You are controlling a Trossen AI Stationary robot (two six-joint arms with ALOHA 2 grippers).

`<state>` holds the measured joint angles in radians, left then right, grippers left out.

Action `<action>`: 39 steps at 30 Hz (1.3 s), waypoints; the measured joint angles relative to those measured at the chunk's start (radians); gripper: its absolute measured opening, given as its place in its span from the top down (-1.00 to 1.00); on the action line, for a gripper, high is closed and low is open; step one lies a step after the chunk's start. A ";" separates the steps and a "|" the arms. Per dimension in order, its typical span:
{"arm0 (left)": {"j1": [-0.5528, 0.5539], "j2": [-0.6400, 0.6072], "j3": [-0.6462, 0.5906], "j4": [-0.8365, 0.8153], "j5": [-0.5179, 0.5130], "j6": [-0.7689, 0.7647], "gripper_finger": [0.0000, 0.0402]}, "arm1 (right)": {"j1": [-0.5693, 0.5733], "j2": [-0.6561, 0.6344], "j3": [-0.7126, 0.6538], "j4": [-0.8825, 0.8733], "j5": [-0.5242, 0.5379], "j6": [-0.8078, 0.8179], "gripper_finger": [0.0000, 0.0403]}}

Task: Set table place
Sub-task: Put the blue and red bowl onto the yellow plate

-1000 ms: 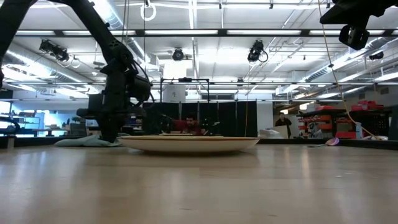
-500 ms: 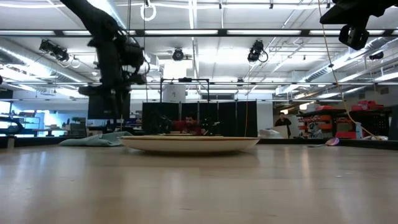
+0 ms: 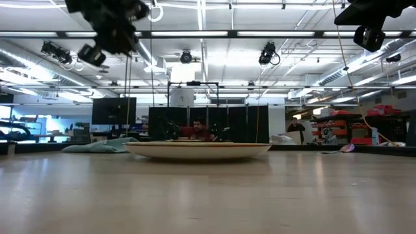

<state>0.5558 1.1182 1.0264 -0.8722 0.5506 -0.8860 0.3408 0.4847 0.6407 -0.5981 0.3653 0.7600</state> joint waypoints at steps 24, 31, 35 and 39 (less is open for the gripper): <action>-0.888 -0.229 0.002 0.000 -0.407 -0.545 0.75 | 0.000 0.000 0.000 0.000 0.000 -0.004 0.92; -1.132 -0.111 0.002 -0.084 -0.405 -0.667 0.75 | 0.000 0.000 0.000 0.000 0.000 -0.004 0.92; -1.271 -0.022 0.002 -0.247 -0.389 -0.741 0.75 | 0.000 0.000 0.000 0.000 0.000 -0.004 0.92; -1.378 0.068 0.002 -0.328 -0.455 -0.808 0.75 | 0.000 0.000 0.000 -0.001 0.000 -0.004 0.92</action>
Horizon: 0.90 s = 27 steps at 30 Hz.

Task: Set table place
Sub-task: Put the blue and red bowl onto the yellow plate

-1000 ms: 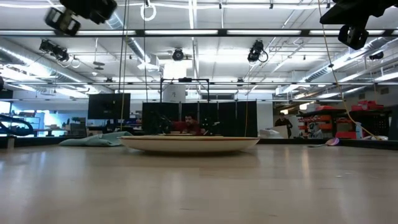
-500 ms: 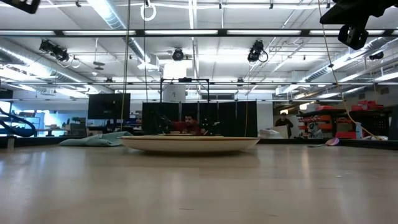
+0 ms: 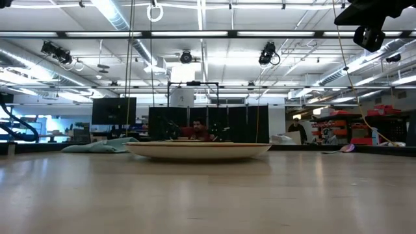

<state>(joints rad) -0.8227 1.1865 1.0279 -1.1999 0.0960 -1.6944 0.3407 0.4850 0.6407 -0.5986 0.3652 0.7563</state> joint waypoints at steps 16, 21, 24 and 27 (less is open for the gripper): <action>-0.045 0.140 -0.022 0.169 -0.096 0.055 0.39 | 0.000 0.022 0.000 -0.001 0.000 -0.004 0.92; -0.045 0.142 -0.145 0.413 -0.062 0.057 0.29 | 0.000 0.038 0.000 0.000 0.000 -0.020 0.92; -0.045 0.142 -0.202 0.500 -0.044 0.035 0.25 | 0.000 0.046 0.000 0.000 0.000 -0.019 0.92; -0.045 0.142 -0.225 0.520 -0.043 0.031 0.24 | 0.000 0.046 0.000 0.000 0.000 -0.019 0.92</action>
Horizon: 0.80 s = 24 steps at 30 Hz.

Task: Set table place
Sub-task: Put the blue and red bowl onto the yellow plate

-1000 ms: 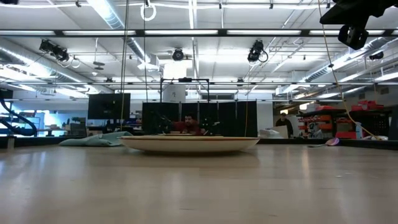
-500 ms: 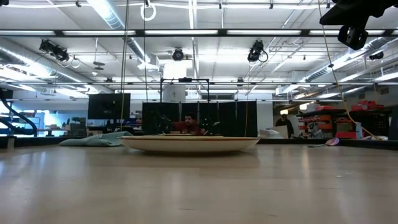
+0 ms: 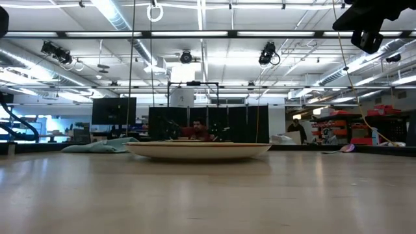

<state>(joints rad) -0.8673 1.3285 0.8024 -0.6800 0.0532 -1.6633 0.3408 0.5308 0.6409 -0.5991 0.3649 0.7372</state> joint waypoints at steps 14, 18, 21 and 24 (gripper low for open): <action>0.003 0.000 -0.063 0.012 0.003 0.014 0.24 | 0.000 0.000 0.000 0.000 0.000 0.004 0.92; 0.003 0.000 -0.063 0.043 0.002 0.032 0.25 | 0.000 0.000 0.000 0.000 0.000 0.004 0.92; 0.007 0.000 -0.064 0.046 0.001 0.034 0.26 | 0.000 0.000 0.000 0.000 0.000 0.004 0.92; 0.007 0.000 -0.064 0.050 0.000 0.036 0.25 | 0.000 0.000 0.000 0.000 0.000 0.004 0.92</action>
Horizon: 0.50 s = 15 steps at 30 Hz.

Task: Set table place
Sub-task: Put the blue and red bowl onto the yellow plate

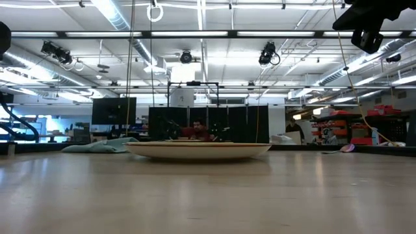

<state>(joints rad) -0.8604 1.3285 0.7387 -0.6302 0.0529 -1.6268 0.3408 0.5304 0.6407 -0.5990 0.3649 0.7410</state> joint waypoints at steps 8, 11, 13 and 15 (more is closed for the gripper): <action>0.000 0.000 0.000 0.002 -0.005 0.014 0.25 | 0.000 0.000 0.000 0.000 0.000 0.000 0.92; 0.000 0.008 0.000 0.014 -0.008 0.015 0.25 | 0.000 0.000 0.000 0.000 0.000 0.000 0.92; 0.000 0.026 0.000 0.031 -0.009 0.016 0.24 | 0.000 0.000 0.000 0.000 0.000 0.000 0.92; 0.000 0.049 0.000 0.051 -0.002 0.016 0.22 | 0.000 0.000 0.000 0.000 0.000 0.000 0.92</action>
<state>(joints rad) -0.8604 1.3779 0.7387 -0.5788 0.0508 -1.6109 0.3407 0.5304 0.6407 -0.5987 0.3649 0.7410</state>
